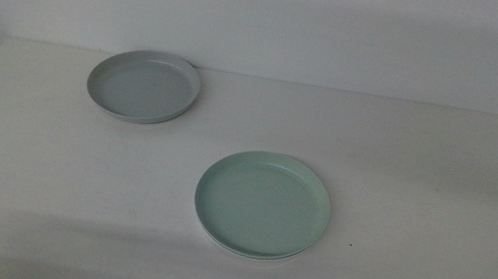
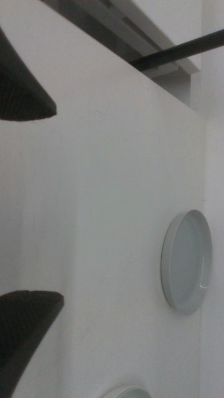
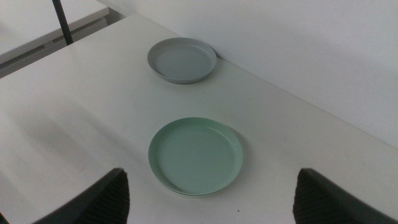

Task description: Stack the three bowls on top of each other.

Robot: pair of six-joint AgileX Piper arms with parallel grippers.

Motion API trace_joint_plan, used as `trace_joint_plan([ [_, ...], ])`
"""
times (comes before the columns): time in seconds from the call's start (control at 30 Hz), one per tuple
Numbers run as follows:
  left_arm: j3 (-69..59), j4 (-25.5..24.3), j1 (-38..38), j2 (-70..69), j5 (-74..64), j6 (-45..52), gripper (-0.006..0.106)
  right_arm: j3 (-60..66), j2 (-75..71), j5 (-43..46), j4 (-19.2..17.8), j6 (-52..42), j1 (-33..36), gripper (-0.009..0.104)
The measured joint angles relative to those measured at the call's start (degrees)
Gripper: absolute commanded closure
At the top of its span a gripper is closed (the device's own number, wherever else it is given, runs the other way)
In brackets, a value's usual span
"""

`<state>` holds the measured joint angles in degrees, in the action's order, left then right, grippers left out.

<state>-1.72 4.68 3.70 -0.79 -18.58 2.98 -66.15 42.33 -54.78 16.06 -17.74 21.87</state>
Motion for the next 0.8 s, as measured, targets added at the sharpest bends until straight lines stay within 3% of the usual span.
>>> trace_joint_plan([
  [0.13, 0.4, -1.6, 0.0, 1.8, 0.1, -1.0, 0.012, 0.0, 0.0, 0.0, 0.0, 0.0, 0.0, 0.024],
  [0.3, 9.6, -1.8, 1.0, 15.6, -1.5, -4.6, 0.012, 0.0, 0.0, 0.0, 0.0, 0.0, 0.0, 0.024],
  [0.8, 63.0, -0.9, 1.1, 65.8, -27.1, -5.0, 0.012, 0.0, 0.0, 0.0, 0.0, 0.0, 0.0, 0.024],
])
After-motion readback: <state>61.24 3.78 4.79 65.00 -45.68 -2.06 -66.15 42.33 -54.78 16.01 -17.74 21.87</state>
